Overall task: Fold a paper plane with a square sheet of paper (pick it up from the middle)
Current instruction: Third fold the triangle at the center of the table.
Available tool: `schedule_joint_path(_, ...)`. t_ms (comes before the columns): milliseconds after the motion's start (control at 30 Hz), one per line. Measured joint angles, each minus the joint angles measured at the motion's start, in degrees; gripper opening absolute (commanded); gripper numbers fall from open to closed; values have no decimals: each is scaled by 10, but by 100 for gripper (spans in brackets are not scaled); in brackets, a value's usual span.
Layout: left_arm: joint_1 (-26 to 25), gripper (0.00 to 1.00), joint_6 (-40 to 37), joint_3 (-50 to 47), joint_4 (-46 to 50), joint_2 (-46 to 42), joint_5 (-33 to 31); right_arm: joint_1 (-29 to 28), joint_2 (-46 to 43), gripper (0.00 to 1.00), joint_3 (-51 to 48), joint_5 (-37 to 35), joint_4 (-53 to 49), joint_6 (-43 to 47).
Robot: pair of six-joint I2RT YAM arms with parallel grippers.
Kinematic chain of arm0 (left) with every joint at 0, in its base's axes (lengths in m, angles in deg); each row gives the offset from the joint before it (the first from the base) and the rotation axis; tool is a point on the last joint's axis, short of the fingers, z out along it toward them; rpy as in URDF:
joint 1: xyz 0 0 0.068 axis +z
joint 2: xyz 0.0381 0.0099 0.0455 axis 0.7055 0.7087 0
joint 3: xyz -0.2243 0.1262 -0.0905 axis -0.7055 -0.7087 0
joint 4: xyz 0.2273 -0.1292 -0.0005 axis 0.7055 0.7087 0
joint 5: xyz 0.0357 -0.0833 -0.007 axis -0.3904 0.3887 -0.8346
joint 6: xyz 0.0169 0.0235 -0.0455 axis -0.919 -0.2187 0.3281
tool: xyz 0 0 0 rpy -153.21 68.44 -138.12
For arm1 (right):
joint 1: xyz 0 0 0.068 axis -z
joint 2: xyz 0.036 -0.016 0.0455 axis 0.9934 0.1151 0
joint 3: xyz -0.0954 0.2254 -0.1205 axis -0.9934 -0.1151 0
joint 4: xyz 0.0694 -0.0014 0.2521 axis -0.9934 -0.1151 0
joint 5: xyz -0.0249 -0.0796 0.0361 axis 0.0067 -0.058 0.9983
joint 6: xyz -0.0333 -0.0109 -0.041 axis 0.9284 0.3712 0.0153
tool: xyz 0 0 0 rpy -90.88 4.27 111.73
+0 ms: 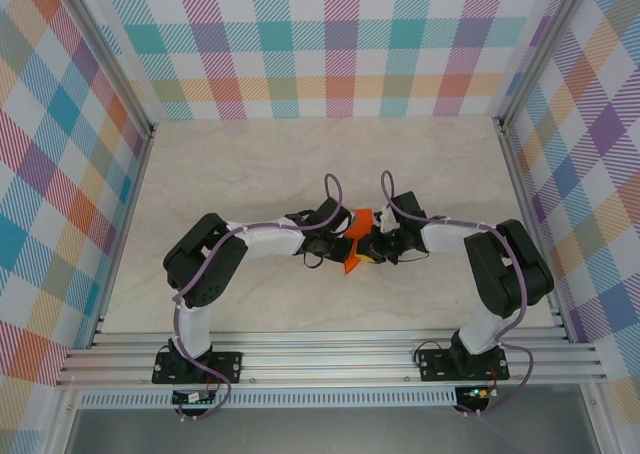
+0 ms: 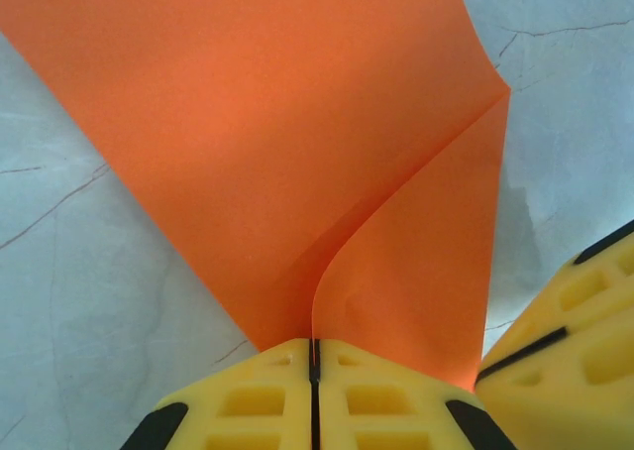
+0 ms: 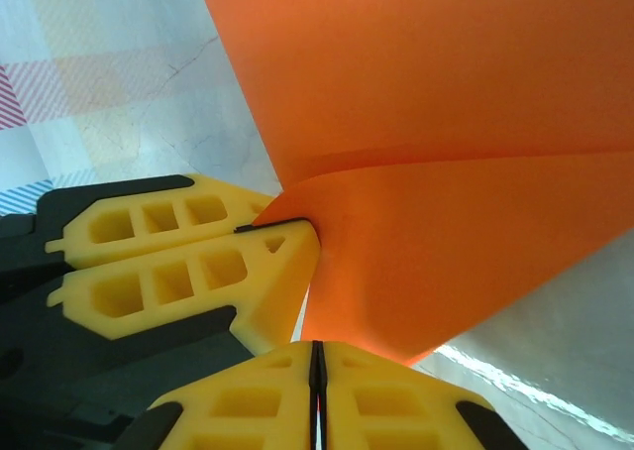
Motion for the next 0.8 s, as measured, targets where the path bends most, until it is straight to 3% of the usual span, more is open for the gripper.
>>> schedule_joint_path(800,0,8,0,8,20,0,-2,-3,32,13,-3,-13,18,1)
